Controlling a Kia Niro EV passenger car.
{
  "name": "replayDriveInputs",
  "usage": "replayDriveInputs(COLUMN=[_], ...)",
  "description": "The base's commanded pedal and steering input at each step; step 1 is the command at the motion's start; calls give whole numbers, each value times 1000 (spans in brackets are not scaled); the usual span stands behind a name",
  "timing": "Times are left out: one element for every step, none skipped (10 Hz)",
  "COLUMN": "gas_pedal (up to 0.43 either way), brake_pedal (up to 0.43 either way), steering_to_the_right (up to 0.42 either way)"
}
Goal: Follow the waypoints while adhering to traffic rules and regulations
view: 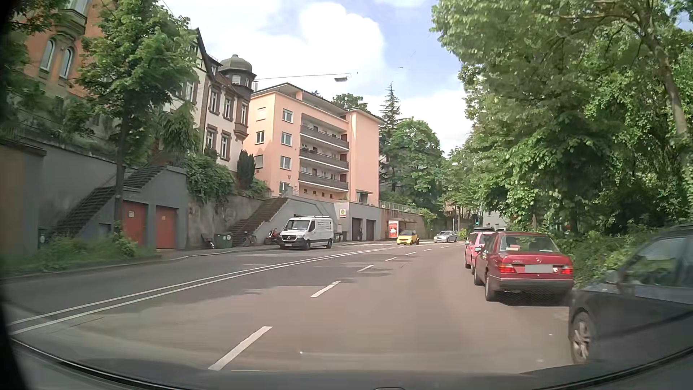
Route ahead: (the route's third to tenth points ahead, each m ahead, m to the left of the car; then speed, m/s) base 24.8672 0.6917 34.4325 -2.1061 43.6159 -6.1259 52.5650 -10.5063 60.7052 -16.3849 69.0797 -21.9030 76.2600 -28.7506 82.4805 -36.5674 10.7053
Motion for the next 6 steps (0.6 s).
replayDriveInputs(gas_pedal=[118,118,118,118,118,118], brake_pedal=[0,0,0,0,0,0], steering_to_the_right=[54,54,55,53,51,51])
